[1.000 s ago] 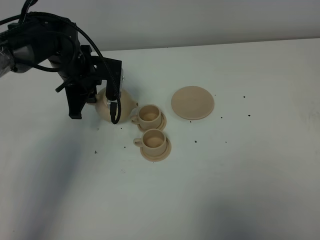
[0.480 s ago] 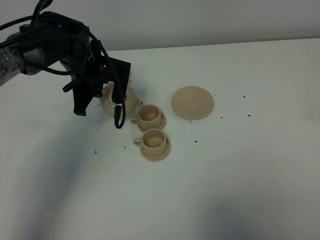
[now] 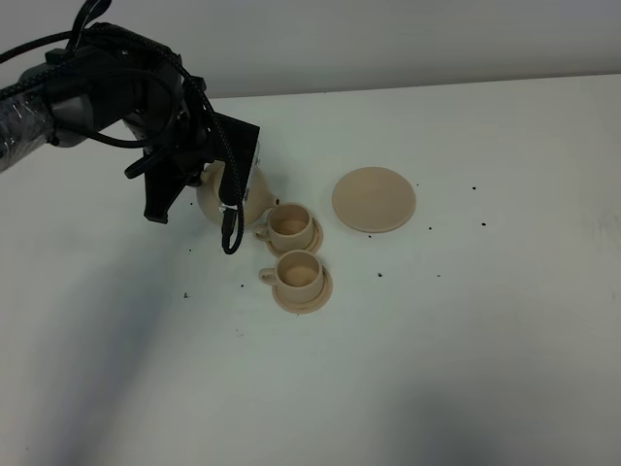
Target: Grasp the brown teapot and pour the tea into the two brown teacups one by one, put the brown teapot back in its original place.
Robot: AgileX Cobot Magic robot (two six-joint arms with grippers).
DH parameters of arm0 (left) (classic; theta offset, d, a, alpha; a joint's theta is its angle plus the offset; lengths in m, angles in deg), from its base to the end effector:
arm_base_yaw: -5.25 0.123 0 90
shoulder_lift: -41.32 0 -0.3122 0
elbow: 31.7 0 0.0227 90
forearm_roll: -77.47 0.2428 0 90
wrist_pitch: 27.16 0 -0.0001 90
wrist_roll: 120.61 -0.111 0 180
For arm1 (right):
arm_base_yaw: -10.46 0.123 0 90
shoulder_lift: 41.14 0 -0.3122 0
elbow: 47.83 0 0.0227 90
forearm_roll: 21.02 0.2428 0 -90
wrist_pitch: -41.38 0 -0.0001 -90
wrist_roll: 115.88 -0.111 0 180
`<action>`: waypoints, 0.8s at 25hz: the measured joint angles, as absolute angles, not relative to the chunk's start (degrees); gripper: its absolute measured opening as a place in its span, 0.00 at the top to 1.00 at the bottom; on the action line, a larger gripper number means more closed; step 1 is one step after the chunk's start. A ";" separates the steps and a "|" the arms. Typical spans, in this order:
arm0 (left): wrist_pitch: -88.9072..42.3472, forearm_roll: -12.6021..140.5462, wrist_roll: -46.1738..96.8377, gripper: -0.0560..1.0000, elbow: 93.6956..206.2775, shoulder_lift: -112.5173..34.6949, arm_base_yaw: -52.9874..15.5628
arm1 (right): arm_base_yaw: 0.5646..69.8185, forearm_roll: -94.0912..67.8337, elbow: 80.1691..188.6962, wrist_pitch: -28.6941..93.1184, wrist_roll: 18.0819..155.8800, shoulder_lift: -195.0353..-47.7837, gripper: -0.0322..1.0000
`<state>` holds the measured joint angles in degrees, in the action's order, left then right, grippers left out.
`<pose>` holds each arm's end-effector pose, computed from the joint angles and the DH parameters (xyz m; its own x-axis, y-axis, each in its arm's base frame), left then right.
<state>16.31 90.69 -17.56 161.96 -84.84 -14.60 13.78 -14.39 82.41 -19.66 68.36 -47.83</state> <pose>0.4415 -0.1408 0.2036 0.2225 0.9678 0.1179 0.8685 -0.2517 0.4271 -0.0228 0.0099 0.2617 -0.4556 -0.0441 -0.8891 -0.1553 0.9874 0.0306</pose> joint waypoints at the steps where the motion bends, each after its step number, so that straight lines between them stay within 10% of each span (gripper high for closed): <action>1: 16.29 90.73 -17.68 0.80 161.96 -84.78 -14.60 | 13.78 -14.39 82.41 -19.66 68.36 -47.83 0.50; 20: 14.89 93.47 -20.89 0.80 161.96 -83.37 -16.43 | 13.78 -14.39 82.41 -19.66 68.36 -47.83 0.50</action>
